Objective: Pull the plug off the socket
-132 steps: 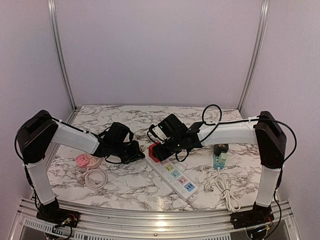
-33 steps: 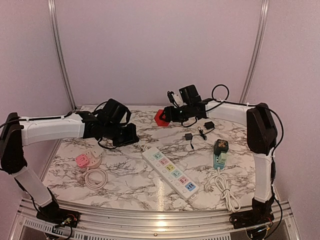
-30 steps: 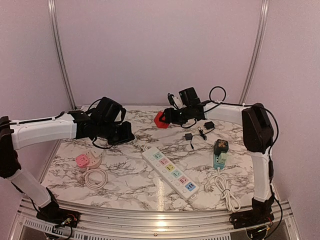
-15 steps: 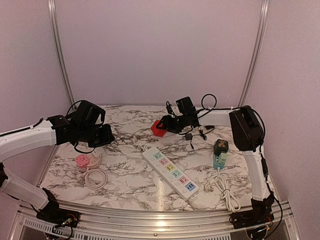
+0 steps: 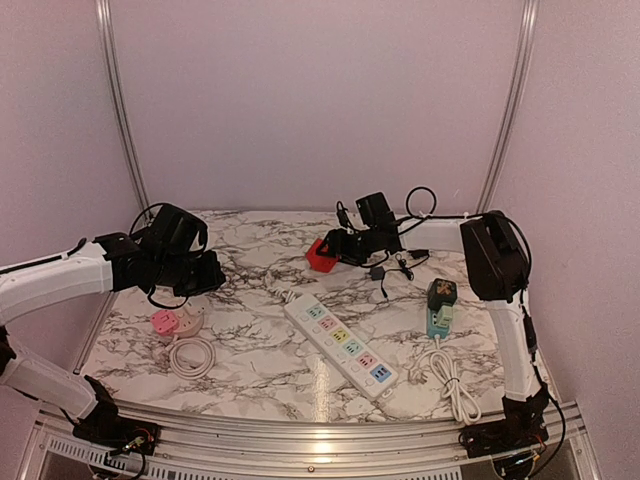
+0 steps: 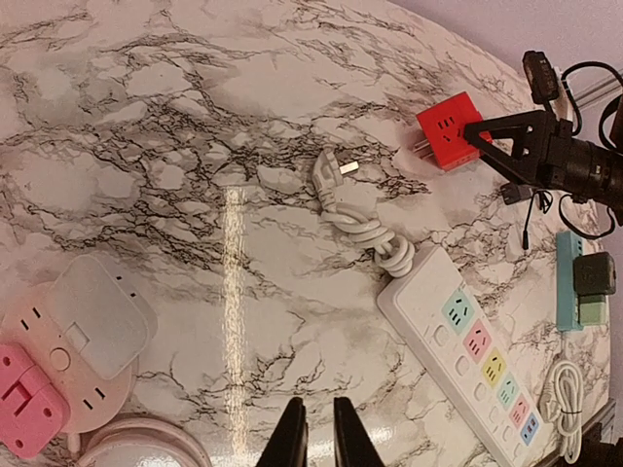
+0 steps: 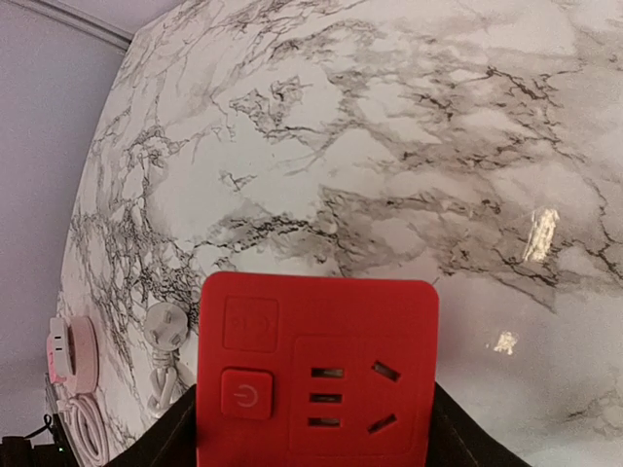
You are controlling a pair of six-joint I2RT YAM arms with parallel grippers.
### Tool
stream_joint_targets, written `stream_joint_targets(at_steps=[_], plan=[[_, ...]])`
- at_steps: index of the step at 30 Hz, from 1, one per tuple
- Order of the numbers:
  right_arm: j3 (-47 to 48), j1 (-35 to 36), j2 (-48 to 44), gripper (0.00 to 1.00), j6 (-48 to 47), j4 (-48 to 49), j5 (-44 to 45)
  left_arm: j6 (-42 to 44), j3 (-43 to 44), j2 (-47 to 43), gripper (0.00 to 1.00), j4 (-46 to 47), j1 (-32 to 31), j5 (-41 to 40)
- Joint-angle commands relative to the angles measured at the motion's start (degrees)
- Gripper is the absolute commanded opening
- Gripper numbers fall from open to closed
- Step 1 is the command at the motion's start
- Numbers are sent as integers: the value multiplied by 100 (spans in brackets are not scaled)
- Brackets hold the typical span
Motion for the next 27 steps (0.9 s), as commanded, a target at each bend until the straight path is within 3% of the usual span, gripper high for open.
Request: stream_joint_targets(at_steps=[1, 5, 11, 27], plan=[[164, -43, -78, 68, -156, -84, 126, 0, -82, -65, 13, -87, 55, -114], [25, -84, -213, 75, -173, -61, 205, 0, -82, -41, 13, -104, 73, -117], [-205, -172, -454, 76, -187, -30, 343, 10, -82, -29, 14, -150, 106, -134], [-499, -277, -662, 67, -300, -44, 499, -15, -143, 56, 15, -144, 194, -162]])
